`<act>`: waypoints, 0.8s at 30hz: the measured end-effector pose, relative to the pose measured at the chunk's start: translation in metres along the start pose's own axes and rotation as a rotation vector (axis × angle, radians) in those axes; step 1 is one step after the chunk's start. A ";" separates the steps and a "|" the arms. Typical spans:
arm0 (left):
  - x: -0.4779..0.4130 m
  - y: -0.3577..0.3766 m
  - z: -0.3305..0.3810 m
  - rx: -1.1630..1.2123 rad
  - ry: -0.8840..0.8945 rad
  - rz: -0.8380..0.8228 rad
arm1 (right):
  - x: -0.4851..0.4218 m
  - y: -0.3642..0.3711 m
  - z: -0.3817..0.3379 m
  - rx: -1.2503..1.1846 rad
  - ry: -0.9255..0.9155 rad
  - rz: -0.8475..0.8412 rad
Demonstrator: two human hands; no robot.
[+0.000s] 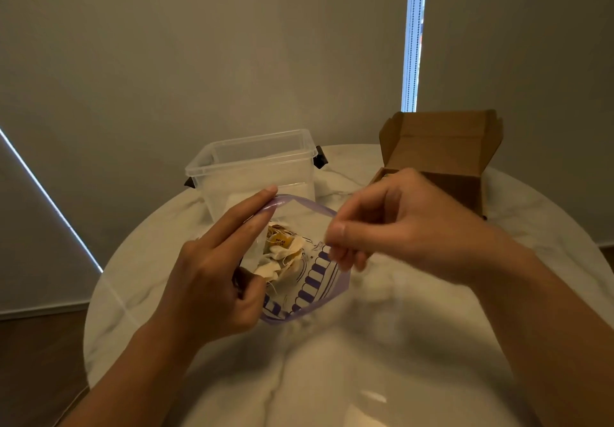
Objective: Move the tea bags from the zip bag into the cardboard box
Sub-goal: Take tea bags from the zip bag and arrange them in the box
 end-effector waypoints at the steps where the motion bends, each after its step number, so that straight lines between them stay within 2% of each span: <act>1: -0.001 0.000 0.002 -0.003 -0.006 0.007 | -0.002 0.013 0.007 0.048 0.034 -0.044; 3: -0.003 -0.001 0.003 -0.004 -0.018 0.018 | -0.008 0.030 0.019 0.251 0.038 -0.047; 7: 0.000 -0.002 0.004 0.013 -0.038 0.039 | -0.031 0.058 0.024 0.645 -0.090 -0.012; 10: 0.004 -0.005 0.010 0.012 -0.042 0.065 | -0.053 0.073 0.041 0.899 -0.018 -0.055; 14: 0.007 -0.006 0.011 0.032 -0.048 0.070 | -0.060 0.088 0.043 0.975 -0.099 -0.129; 20: 0.006 -0.007 0.010 0.047 -0.040 0.091 | -0.067 0.091 0.058 0.995 -0.080 -0.188; 24: 0.006 -0.007 0.011 0.037 -0.041 0.094 | -0.074 0.091 0.063 1.033 -0.072 -0.099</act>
Point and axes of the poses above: each hand's wrist, its own x-axis away from the middle knuckle, its own y-axis out of the palm, z = x × y, the point moved 9 cm from there along -x, towards the middle knuckle, and after that the axes turned 15 degrees about -x, right-handed, at the moved point
